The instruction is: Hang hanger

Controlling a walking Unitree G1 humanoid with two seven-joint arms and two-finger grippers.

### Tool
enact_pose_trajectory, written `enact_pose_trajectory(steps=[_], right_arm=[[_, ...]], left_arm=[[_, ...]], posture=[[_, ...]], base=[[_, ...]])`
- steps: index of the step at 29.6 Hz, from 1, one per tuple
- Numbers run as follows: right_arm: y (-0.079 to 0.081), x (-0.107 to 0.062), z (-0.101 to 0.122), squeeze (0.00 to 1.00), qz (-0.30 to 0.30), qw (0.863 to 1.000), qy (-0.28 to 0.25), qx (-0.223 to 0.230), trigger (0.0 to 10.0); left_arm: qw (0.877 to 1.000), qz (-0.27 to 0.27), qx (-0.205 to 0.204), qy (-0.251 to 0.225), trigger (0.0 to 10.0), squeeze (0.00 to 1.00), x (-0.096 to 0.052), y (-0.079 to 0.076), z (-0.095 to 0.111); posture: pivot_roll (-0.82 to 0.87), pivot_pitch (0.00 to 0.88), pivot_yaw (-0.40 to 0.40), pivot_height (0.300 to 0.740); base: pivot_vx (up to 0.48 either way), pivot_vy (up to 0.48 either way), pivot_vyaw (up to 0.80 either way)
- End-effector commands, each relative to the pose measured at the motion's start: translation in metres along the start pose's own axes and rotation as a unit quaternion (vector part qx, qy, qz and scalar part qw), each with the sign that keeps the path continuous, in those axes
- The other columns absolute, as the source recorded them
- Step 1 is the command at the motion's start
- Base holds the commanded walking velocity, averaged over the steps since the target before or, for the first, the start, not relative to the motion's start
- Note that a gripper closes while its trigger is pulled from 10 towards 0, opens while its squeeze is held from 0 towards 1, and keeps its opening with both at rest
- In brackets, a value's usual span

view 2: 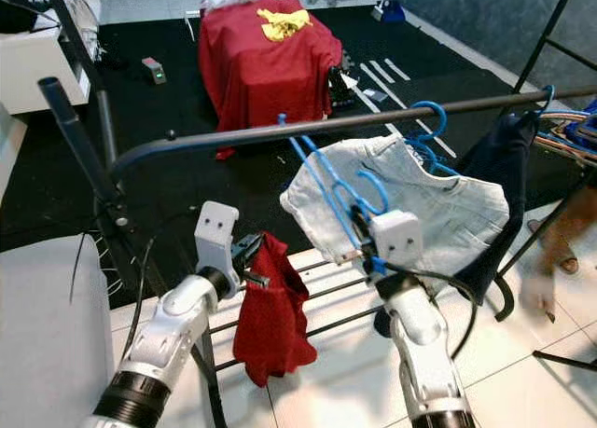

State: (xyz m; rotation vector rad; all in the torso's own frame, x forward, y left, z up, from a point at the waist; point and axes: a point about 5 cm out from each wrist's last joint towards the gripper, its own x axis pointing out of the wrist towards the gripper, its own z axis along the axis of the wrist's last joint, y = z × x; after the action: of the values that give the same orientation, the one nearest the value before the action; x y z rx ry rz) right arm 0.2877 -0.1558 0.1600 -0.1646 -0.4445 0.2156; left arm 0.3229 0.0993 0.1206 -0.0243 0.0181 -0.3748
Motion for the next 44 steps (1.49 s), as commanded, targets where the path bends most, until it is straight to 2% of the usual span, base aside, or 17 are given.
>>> enact_pose_trajectory(steps=[1,2,4,5,6,7,10,13,17,19,21,29,38,44], right_arm=[[-0.003,-0.004,-0.003,0.0,-0.019,1.0,0.004,0.0,0.0],[-0.003,-0.004,-0.003,0.0,-0.019,1.0,0.004,0.0,0.0],[-0.003,-0.01,-0.023,0.0,-0.04,0.995,0.084,0.033,0.0],[-0.003,-0.01,-0.023,0.0,-0.04,0.995,0.084,0.033,0.0],[-0.003,-0.014,-0.038,0.0,-0.055,0.986,0.143,0.058,0.0],[-0.004,-0.016,-0.046,0.0,-0.071,0.979,0.176,0.08,10.0],[-0.004,-0.016,-0.049,0.0,-0.084,0.972,0.193,0.102,10.0],[-0.003,-0.014,-0.048,0.0,-0.079,0.973,0.19,0.1,10.0],[0.006,-0.014,-0.049,0.0,-0.052,0.974,0.196,0.104,10.0],[0.006,-0.014,-0.049,0.0,-0.052,0.974,0.196,0.104,10.0],[0.014,-0.014,-0.051,0.0,-0.039,0.97,0.211,0.116,10.0],[0.015,-0.011,-0.051,0.0,-0.046,0.964,0.227,0.131,10.0],[0.008,-0.011,-0.055,0.0,-0.065,0.959,0.249,0.119,10.0],[0.013,-0.009,-0.054,0.0,-0.055,0.959,0.248,0.124,10.0]], left_arm=[[1.0,-0.006,-0.003,-0.01,10.0,0.0,0.0,-0.005,0.004],[1.0,-0.006,-0.003,-0.01,10.0,0.0,0.0,-0.005,0.004],[1.0,-0.003,0.001,-0.005,10.0,0.0,0.0,-0.001,0.003],[1.0,-0.003,0.001,-0.005,10.0,0.0,0.0,-0.001,0.003],[1.0,0.001,0.003,0.003,10.0,0.0,-0.001,0.001,0.001],[1.0,0.006,0.003,0.009,10.0,0.0,-0.002,0.004,-0.001],[1.0,0.013,0.001,0.014,10.0,0.0,-0.002,0.008,-0.004],[1.0,0.02,-0.007,0.016,10.0,0.0,-0.003,0.009,-0.005],[0.999,0.032,-0.02,0.019,10.0,0.0,-0.003,0.009,-0.006],[0.999,0.032,-0.02,0.019,10.0,0.0,-0.003,0.009,-0.006],[0.999,0.036,-0.023,0.021,10.0,0.0,-0.002,0.011,-0.006],[0.999,0.039,-0.026,0.023,10.0,0.0,-0.002,0.012,-0.006],[0.998,0.036,-0.038,0.018,10.0,0.0,-0.001,0.008,-0.005],[0.999,0.033,-0.04,0.017,10.0,0.0,-0.002,0.007,-0.006]], posture=[[-0.08,0.173,-0.036,0.74],[-0.08,0.173,-0.036,0.74],[-0.08,0.171,-0.032,0.74],[-0.08,0.171,-0.032,0.74],[-0.07,0.17,-0.032,0.74],[-0.07,0.174,-0.037,0.74],[-0.07,0.175,-0.039,0.74],[-0.07,0.175,-0.041,0.74],[-0.07,0.174,-0.045,0.74],[-0.07,0.174,-0.045,0.74],[-0.06,0.175,-0.044,0.74],[-0.06,0.174,-0.042,0.74],[-0.06,0.158,-0.049,0.74],[-0.06,0.152,-0.045,0.74]], base=[[0.0,0.0,0.0],[0.0,0.0,0.0],[0.0,0.0,0.0],[0.0,0.0,0.0],[0.0,0.0,0.0],[0.0,0.0,0.0],[0.0,0.0,0.0],[0.0,0.0,0.0],[0.0,0.0,0.0],[0.0,0.0,0.0],[0.0,0.0,0.0],[0.0,0.0,0.0],[0.0,0.0,0.0],[0.0,0.0,0.0]])
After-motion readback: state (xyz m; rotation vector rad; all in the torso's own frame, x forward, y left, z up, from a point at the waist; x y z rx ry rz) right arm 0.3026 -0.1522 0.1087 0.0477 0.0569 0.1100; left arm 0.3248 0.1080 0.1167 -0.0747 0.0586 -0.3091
